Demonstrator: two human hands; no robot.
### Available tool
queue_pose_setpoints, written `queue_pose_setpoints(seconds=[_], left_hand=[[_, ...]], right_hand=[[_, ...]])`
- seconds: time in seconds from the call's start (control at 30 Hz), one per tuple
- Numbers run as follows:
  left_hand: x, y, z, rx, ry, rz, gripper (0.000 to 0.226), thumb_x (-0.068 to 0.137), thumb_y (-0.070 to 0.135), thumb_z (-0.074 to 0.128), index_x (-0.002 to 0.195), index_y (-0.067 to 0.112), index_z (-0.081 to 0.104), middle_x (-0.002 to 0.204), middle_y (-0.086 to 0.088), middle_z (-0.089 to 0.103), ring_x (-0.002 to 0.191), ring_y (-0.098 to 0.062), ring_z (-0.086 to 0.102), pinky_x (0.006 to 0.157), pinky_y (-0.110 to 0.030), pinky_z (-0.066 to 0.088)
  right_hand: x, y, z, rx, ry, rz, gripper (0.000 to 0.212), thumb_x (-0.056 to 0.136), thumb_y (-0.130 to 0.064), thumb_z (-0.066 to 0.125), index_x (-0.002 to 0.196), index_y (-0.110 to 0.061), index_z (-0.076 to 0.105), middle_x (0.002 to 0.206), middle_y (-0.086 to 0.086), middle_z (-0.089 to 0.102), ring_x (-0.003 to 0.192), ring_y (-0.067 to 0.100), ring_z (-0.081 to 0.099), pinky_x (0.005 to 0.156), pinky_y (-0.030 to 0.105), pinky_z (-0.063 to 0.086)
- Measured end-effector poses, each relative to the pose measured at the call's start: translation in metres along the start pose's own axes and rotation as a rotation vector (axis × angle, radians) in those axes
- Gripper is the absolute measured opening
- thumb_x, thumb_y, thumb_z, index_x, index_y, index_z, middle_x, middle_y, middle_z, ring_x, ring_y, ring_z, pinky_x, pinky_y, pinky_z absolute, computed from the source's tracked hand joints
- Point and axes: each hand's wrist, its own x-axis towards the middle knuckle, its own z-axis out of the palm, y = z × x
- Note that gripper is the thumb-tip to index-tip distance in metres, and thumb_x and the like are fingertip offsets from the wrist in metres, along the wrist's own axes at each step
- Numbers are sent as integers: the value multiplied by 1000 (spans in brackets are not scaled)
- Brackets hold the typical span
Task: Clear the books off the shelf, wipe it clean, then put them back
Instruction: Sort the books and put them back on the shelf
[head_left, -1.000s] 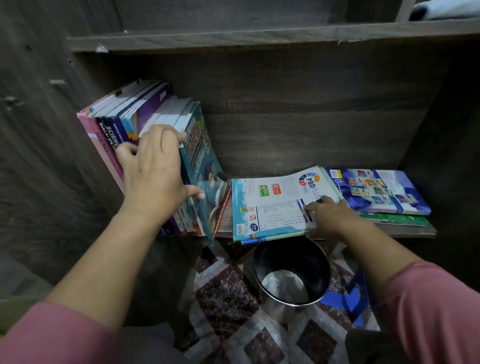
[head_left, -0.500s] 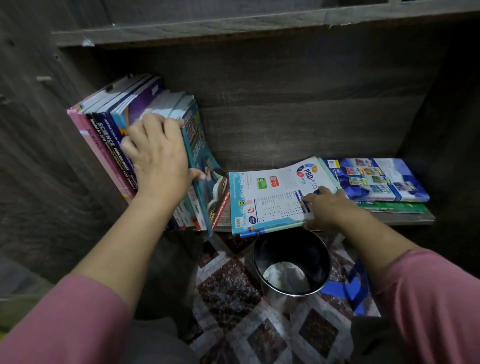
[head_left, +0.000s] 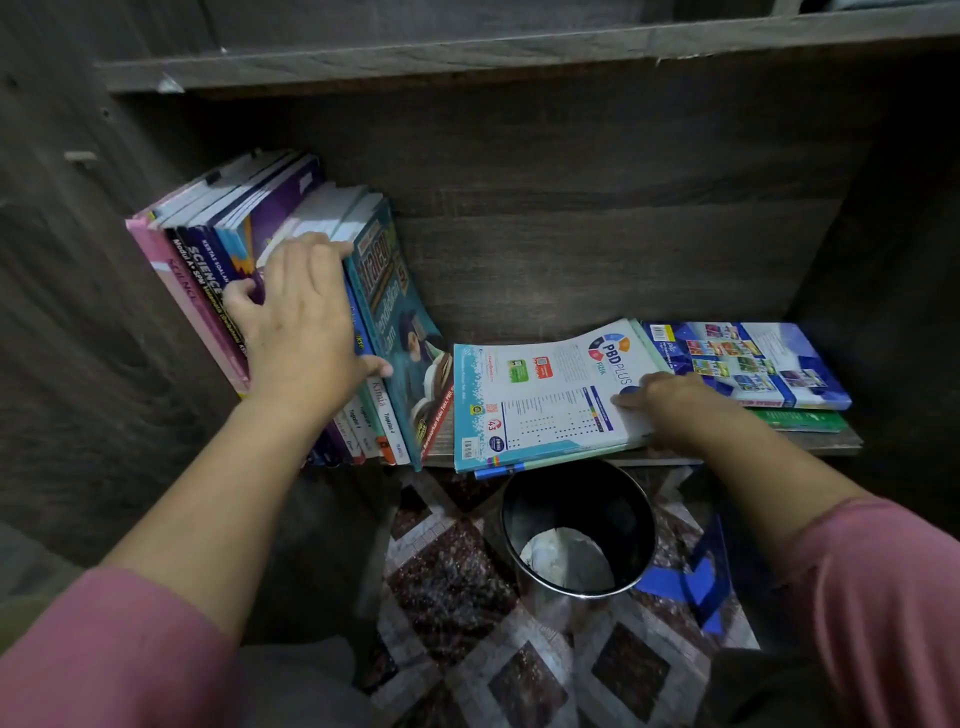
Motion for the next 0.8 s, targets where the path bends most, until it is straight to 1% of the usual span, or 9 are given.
queue_pose_setpoints(seconds=[0.1,0.23,0.33,0.43,0.5,0.57,0.67,0.73,0.8], left_hand=[[-2,-3,-1,-13,-1,6,112,47,47,91,137,17,31,136,-5,37,128,-23,32,99,-48,26],[-5,-3,-1,-20,2,8,111,50,51,89,138,19,30,135,-4,38,127,-22,32,98,-48,26],[-3,-4,-2,-11,-23,-4,116,50,53,88,143,24,27,140,-1,37,132,-21,30,100,-47,25],[-1,-4,-3,1,-28,-10,115,49,54,88,143,25,30,141,-1,37,132,-22,31,100,-48,26],[-1,-4,-3,-5,-32,-15,113,48,53,89,141,24,31,140,-1,37,132,-21,31,100,-48,26],[-1,-4,-4,-15,-37,-16,112,47,52,90,140,24,32,139,-1,38,131,-21,31,100,-47,26],[0,-6,-7,-26,-36,-8,107,49,51,89,138,25,35,136,1,41,129,-21,34,99,-45,26],[2,-10,-10,-37,-37,12,103,54,49,89,139,27,36,137,2,43,129,-20,36,99,-44,25],[3,-15,-14,-74,-58,22,102,60,44,87,144,27,32,142,3,42,133,-18,35,101,-42,23]], right_hand=[[2,6,2,-28,6,-42,69,89,-34,62,149,-41,28,136,5,42,125,29,42,100,34,37],[-1,13,2,201,24,-30,50,96,-27,55,142,-43,42,143,6,44,128,25,45,105,30,36],[-11,10,10,301,133,-31,51,98,-12,51,143,-34,46,155,12,27,135,31,39,112,34,32],[-16,-4,13,526,353,103,53,92,0,50,139,-26,51,159,13,15,138,38,34,114,41,32],[-17,-16,10,780,439,247,55,87,1,52,138,-21,52,157,15,20,136,36,38,110,42,36],[-17,-30,10,1005,473,336,60,83,-1,55,140,-18,49,149,16,39,126,33,49,105,40,44],[-15,-49,6,1272,597,425,50,88,-21,58,136,-9,54,134,15,58,119,31,55,102,34,42],[-13,-61,-3,1290,735,430,49,88,-25,61,133,-7,56,130,14,61,119,30,55,102,32,40],[-15,-76,-12,1209,914,317,49,85,-17,64,133,-8,57,130,12,61,119,28,56,103,32,40]])
